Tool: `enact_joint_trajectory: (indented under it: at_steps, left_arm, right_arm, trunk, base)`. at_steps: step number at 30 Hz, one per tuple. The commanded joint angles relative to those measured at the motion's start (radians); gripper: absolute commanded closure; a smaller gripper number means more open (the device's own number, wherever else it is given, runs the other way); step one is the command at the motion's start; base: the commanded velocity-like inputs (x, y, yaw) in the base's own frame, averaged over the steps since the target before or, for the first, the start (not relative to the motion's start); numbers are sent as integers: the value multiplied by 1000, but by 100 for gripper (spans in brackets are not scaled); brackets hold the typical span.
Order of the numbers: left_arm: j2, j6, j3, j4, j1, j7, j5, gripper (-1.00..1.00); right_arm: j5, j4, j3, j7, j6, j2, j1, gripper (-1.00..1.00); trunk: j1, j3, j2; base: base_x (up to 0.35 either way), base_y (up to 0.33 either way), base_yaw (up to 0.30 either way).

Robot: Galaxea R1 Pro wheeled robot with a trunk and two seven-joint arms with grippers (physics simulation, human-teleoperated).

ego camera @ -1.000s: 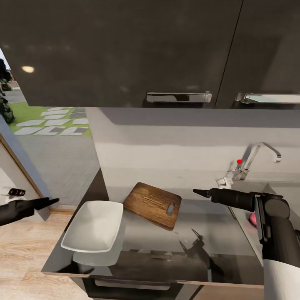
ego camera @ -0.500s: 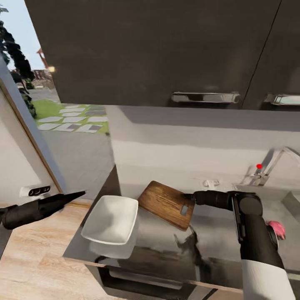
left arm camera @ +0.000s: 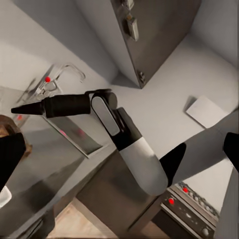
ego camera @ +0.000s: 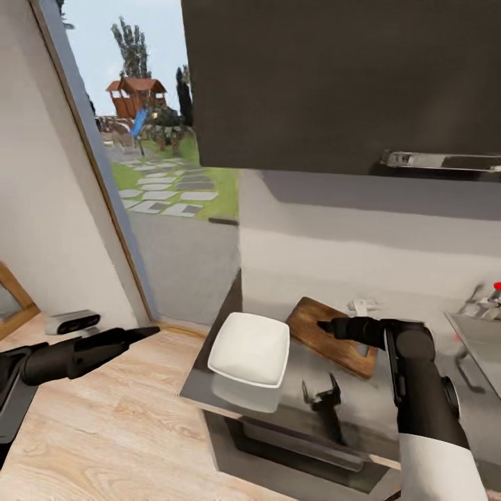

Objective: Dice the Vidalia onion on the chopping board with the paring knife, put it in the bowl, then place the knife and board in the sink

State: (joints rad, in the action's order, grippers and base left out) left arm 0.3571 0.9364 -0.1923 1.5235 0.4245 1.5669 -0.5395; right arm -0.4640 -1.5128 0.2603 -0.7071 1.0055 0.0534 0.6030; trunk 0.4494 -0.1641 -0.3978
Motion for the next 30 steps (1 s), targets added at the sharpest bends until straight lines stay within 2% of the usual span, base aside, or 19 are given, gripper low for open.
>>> enact_joint_trajectory:
  at_steps: [1,3,4,10,13,14,15,17,19,25,30]
  left_arm:
    - [0,17,3,-1,1,4,0,-100]
    - [0,22,5,-1,1,4,0,-100]
    - [0,25,6,-2,1,4,0,-100]
    - [-1,27,7,-2,1,4,1,-100]
    - [-1,27,7,-2,1,4,1,-100]
    - [-1,26,7,-2,1,4,1,-100]
    - [-1,26,7,-2,1,4,2,-100]
    - [-1,26,7,-3,1,4,3,-100]
    - [-1,24,7,-3,1,4,7,-100]
    - [-1,22,7,-3,1,4,9,-100]
    - [-1,17,7,-4,1,4,11,-100]
  right_arm:
    - [-10,-1,10,-10,4,1,1,-100]
    - [-9,-1,30,-10,4,0,1,-100]
    - [-9,-1,67,-13,4,-1,1,-100]
    - [-4,-4,154,-25,3,-8,1,-100]
    - [-4,-4,177,-28,4,-11,1,-100]
    - [-4,-4,195,-29,3,-12,1,-100]
    - [-3,-4,236,-31,3,-13,2,-100]
    - [-3,-4,264,-33,3,-13,2,-100]
    - [-2,-4,278,-32,2,-14,2,-100]
    - [-7,-4,281,-20,1,-14,2,-100]
    - [-11,-2,285,-16,2,-14,2,-100]
  trunk:
    - [1,-2,-2]
    - [1,-2,-2]
    - [1,-1,-2]
    - [1,6,-2]
    - [1,10,-2]
    - [1,11,-2]
    - [1,12,-2]
    - [1,15,-2]
    - [1,17,-2]
    - [1,25,-2]
    - [1,31,-2]
  base:
    - [-9,336,68]
    - [14,337,20]
    - [80,335,-118]
    - [111,330,-178]
    - [145,306,-208]
    - [151,299,-210]
    - [158,291,-210]
    - [160,289,-211]
    - [163,286,-209]
    - [162,263,-192]
    - [65,78,-181]
